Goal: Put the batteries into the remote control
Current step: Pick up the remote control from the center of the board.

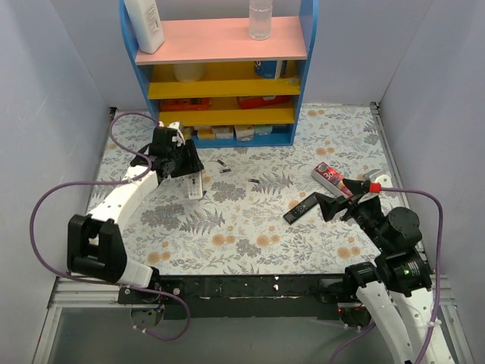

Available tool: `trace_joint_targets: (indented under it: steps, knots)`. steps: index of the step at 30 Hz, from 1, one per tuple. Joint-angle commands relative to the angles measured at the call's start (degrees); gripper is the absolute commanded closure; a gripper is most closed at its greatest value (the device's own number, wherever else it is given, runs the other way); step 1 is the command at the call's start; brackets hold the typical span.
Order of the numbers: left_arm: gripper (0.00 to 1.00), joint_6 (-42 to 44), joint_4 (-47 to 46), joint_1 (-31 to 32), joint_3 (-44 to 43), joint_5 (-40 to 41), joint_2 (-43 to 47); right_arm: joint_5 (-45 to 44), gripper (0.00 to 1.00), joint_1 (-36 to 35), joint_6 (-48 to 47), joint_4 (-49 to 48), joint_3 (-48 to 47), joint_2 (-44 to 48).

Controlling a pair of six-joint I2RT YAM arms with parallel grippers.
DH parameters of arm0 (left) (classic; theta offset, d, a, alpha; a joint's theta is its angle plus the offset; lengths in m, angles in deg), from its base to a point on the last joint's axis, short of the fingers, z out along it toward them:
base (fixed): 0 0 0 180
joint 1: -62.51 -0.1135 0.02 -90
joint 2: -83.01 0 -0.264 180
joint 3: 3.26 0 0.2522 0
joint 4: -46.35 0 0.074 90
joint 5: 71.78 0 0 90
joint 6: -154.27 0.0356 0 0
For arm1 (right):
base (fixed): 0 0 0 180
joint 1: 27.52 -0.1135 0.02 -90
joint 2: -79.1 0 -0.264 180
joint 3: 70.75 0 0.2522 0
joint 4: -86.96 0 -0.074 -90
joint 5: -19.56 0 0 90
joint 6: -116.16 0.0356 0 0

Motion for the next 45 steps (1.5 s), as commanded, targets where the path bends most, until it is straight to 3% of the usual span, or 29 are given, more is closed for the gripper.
trace_joint_targets:
  steps: [1,7,11,20,27,37,41,45]
  knots:
    - [1.00,-5.77,-11.15,0.53,8.44,-14.62,10.61,6.54,0.02,-0.25,8.35,-2.28,-0.56,-4.64]
    - [1.00,-15.33,-25.74,1.23,18.82,-25.96,22.40,21.46,0.02,-0.34,19.54,-18.36,4.54,-13.34]
    - [1.00,-23.07,-41.62,2.81,25.42,-30.28,27.59,28.77,0.02,-1.83,29.90,-32.68,8.75,-19.24]
    - [1.00,-32.50,-65.89,12.30,34.75,-28.35,28.92,23.94,0.02,-18.61,36.87,-57.92,12.11,-30.13]
    - [1.00,-33.64,-72.69,17.84,35.37,-26.42,28.12,19.91,0.02,-27.05,36.44,-64.26,12.20,-37.34]
    - [1.00,-34.17,-78.40,20.74,36.78,-25.89,28.04,19.98,0.02,-32.24,36.17,-71.29,11.32,-44.12]
    - [1.00,-34.70,-81.47,21.09,37.57,-26.85,27.60,20.42,0.14,-32.69,36.17,-73.23,11.75,-45.00]
    - [1.00,-35.14,-82.80,21.36,38.80,-27.47,27.59,20.16,0.41,-32.77,35.64,-73.41,12.19,-44.39]
